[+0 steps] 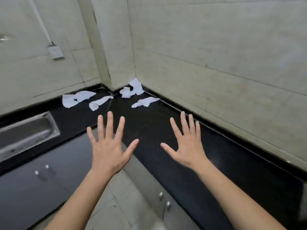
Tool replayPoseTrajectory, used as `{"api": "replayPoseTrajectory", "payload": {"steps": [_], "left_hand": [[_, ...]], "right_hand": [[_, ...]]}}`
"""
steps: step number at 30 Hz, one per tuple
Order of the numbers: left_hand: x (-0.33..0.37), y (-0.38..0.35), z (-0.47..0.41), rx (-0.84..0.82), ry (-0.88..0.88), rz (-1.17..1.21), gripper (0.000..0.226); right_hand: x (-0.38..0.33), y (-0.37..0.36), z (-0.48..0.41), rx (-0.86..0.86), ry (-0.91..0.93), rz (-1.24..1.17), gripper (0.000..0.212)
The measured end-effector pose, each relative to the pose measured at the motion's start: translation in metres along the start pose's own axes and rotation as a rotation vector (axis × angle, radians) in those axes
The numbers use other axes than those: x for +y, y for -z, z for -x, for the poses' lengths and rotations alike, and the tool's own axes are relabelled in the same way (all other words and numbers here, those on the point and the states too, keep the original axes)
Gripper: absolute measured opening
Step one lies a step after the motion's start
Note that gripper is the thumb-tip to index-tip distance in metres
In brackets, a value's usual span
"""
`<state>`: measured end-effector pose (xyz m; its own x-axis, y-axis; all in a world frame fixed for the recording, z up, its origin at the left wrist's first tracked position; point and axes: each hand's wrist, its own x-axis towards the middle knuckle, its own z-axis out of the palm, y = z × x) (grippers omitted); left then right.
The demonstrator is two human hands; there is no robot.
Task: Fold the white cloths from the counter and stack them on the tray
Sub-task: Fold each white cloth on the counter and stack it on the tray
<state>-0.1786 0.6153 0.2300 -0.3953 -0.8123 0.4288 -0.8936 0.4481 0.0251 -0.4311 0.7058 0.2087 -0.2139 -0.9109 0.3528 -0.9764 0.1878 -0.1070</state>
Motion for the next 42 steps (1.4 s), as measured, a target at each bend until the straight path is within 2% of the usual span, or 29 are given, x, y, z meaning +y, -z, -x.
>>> {"api": "replayPoseTrajectory", "payload": {"steps": [5,10,15,21,24,29,36,42], "left_hand": [[-0.125,0.001,-0.012,0.047,0.138,-0.015,0.084],[-0.189,-0.023,-0.027,0.012,0.182,-0.015,0.084],[-0.232,-0.06,-0.053,-0.024,0.213,-0.043,0.084],[-0.291,-0.115,-0.132,-0.094,0.237,-0.122,0.081],[-0.32,-0.143,-0.18,-0.19,0.277,-0.14,0.081],[-0.37,-0.178,-0.249,-0.282,0.321,-0.158,0.08],[-0.438,-0.244,-0.303,-0.416,0.429,-0.081,0.086],[-0.521,-0.306,-0.358,-0.541,0.434,-0.052,0.083]], "right_hand": [[-0.111,-0.035,-0.061,-0.021,0.124,-0.042,0.092],[-0.174,-0.073,-0.109,-0.043,0.222,-0.071,0.091],[-0.204,-0.122,-0.168,-0.086,0.264,-0.092,0.088],[-0.233,-0.208,-0.286,-0.13,0.282,-0.152,0.084],[-0.246,-0.243,-0.348,-0.217,0.252,-0.173,0.085],[-0.272,-0.272,-0.435,-0.296,0.317,-0.208,0.083],[-0.31,-0.328,-0.516,-0.49,0.332,-0.216,0.082],[-0.36,-0.384,-0.58,-0.619,0.317,-0.237,0.08]]}}
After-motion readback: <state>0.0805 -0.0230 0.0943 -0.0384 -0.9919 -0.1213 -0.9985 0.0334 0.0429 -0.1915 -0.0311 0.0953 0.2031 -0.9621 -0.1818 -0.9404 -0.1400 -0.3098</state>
